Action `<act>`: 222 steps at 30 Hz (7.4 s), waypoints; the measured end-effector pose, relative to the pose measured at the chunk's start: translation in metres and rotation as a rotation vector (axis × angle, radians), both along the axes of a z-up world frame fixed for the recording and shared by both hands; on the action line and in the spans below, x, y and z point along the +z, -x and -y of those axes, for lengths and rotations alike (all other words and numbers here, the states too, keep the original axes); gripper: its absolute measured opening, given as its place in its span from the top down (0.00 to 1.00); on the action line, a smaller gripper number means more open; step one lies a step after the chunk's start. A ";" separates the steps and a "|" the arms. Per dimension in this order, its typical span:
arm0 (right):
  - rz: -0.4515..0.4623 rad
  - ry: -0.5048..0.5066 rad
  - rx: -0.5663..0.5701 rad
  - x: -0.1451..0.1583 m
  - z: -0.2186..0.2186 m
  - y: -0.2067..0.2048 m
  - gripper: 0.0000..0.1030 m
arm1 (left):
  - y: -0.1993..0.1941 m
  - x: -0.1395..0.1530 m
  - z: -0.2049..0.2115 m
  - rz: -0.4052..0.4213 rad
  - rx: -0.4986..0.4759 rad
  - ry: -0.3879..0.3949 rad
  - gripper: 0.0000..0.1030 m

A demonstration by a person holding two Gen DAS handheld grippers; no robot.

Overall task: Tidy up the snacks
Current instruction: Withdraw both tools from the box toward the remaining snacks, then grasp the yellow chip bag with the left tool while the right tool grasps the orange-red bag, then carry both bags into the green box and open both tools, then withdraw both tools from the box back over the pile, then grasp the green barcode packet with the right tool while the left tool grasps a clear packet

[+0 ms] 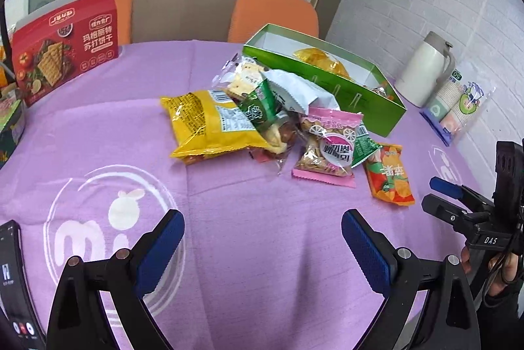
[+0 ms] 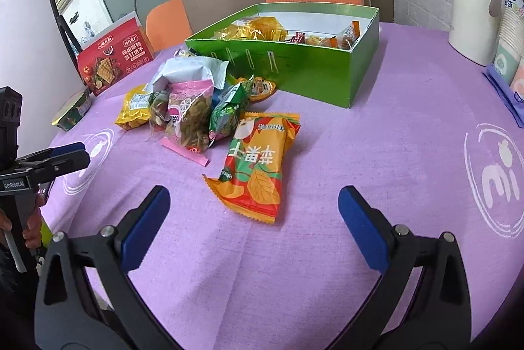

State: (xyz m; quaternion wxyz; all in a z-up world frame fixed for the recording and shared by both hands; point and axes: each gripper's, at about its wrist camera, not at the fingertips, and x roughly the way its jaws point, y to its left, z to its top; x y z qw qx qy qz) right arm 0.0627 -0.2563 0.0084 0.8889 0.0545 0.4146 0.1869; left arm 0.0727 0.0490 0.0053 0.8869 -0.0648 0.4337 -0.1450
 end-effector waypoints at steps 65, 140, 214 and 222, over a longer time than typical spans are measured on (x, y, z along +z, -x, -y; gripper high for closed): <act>-0.063 0.044 -0.102 -0.019 -0.024 -0.040 0.01 | -0.052 -0.022 -0.040 -0.145 0.004 -0.009 0.25; 0.110 -0.062 -0.108 0.045 0.013 -0.171 0.64 | -0.235 0.067 0.089 0.037 -0.025 0.007 0.51; -0.031 0.073 0.081 -0.005 -0.003 -0.030 0.78 | -0.006 0.001 0.031 -0.022 -0.148 0.001 0.11; 0.013 0.051 0.040 0.002 0.009 -0.023 0.53 | -0.014 0.003 0.039 -0.007 -0.149 -0.020 0.11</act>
